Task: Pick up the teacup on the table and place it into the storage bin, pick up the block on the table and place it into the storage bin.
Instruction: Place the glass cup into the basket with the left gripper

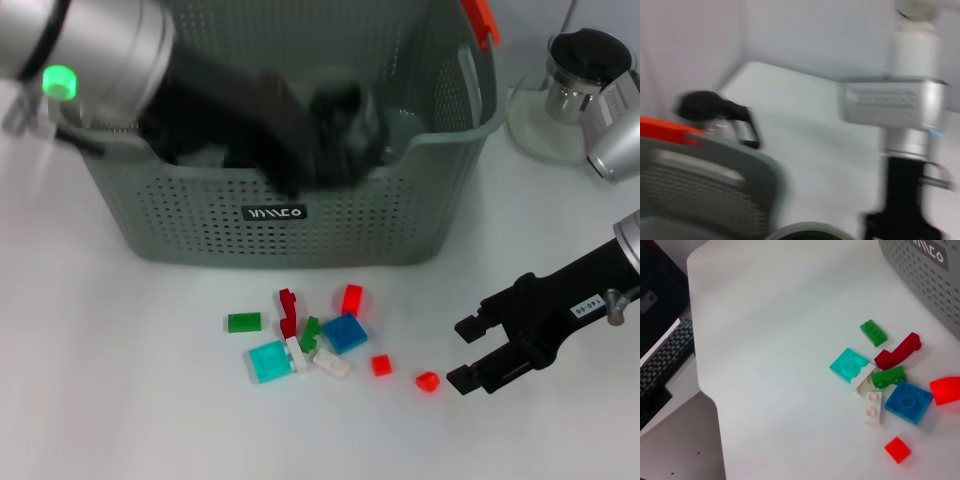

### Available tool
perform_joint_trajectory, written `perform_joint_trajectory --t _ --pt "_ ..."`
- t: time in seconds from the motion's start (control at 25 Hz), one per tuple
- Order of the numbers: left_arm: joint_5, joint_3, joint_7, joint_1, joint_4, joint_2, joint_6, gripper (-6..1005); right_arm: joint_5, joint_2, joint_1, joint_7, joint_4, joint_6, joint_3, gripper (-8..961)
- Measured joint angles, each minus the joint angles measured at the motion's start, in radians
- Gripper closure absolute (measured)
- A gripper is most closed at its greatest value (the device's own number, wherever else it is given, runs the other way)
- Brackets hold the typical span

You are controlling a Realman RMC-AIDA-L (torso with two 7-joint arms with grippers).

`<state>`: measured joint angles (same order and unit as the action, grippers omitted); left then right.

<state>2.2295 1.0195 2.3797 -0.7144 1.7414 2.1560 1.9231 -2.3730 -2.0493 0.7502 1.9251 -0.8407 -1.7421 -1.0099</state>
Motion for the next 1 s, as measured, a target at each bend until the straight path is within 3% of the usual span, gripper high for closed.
perform_joint_trajectory --t 0.16,0.36,0.52,0.72,1.0 --pt "0.118 -0.029 0.033 -0.104 -0.124 -0.044 -0.122 950 0.000 0.002 -0.001 0.001 0.000 -0.001 -0.001 128" --pt "0.222 -0.033 0.085 -0.251 -0.471 -0.144 -0.308 949 0.000 0.003 -0.002 0.009 0.006 -0.006 -0.005 129" --pt "0.230 -0.030 0.082 -0.310 -0.662 -0.189 -0.416 948 -0.001 0.003 -0.002 0.014 0.006 -0.006 -0.007 129" --pt "0.296 -0.009 0.081 -0.355 -0.777 -0.189 -0.513 946 -0.003 0.005 0.000 0.015 0.006 -0.007 -0.007 129" --pt "0.421 0.005 0.088 -0.378 -0.863 -0.143 -0.618 944 -0.003 0.005 0.004 0.015 0.006 -0.005 -0.009 128"
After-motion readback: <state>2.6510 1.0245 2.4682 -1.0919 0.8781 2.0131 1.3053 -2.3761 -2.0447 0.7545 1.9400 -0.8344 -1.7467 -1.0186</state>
